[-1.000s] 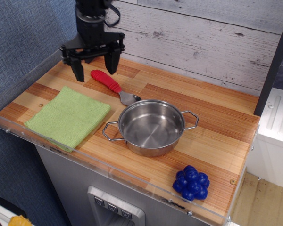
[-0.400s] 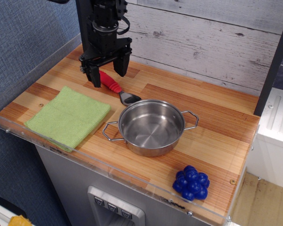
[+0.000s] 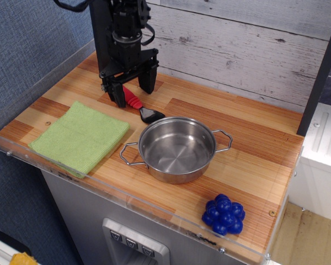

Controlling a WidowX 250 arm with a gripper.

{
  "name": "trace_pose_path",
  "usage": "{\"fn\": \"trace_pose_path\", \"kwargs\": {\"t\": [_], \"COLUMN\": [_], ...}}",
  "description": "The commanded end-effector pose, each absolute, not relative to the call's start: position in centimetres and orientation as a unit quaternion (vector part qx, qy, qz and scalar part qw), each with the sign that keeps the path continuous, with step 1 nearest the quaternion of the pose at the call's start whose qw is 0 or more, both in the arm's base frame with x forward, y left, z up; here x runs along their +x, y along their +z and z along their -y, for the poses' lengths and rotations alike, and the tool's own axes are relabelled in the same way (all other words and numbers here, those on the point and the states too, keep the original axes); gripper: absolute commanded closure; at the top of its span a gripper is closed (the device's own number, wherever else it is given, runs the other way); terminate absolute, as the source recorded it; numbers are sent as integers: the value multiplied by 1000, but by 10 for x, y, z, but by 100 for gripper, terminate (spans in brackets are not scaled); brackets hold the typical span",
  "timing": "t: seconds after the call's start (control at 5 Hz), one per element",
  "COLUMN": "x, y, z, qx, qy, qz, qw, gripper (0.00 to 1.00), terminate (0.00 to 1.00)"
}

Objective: Move the red spoon into the bowl

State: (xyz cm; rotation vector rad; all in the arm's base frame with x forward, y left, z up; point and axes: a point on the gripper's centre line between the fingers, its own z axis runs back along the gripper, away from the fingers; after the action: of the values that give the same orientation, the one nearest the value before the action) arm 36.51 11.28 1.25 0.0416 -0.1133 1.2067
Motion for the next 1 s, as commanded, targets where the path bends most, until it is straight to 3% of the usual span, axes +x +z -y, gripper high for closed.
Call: {"fn": "trace_pose_path", "kwargs": {"t": [0.0,0.2,0.8], "x": [367,367,373], "y": [22,22,34], "z": [-124,-124,-124], "qx": [12,9,-8], "qy": [568,567,577], "qz": [70,72,73], "qw": [820,821,813], "gripper": [0,100,100], "terminate": [0,0,0]}}
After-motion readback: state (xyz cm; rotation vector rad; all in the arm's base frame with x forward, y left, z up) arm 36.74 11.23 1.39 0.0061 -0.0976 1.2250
